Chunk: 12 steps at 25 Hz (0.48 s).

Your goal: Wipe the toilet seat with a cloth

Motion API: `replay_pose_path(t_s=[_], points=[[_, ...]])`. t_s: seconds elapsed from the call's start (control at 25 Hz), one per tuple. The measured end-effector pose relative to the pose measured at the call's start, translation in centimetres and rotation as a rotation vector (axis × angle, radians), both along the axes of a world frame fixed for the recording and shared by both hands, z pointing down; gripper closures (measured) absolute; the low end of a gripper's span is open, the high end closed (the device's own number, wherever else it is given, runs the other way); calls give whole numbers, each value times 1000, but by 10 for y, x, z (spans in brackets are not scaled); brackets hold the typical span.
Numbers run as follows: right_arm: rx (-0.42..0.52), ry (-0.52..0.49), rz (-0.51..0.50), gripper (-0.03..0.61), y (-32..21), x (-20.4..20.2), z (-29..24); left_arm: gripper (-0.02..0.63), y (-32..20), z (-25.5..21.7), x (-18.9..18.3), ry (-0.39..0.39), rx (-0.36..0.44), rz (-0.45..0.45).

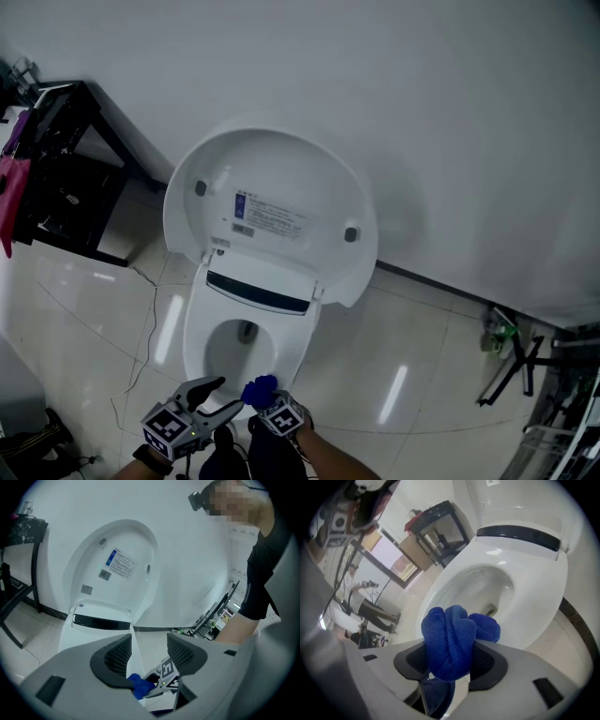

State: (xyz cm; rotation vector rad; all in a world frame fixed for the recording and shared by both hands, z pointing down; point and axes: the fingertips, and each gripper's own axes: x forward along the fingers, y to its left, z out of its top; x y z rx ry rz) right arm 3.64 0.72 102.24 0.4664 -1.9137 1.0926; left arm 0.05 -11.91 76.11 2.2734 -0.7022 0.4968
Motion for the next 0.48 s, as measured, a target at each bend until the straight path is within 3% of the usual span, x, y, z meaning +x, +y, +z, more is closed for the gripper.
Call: replay_pose_path(t_s=[0.16,0.48], points=[[39,-65,159,345,-37,18,-28,370,-2,-21,-6,-2,22,-6],[219,-52,224,345,-123,53,-102,370,-17,-72,-19,3,108,-19]])
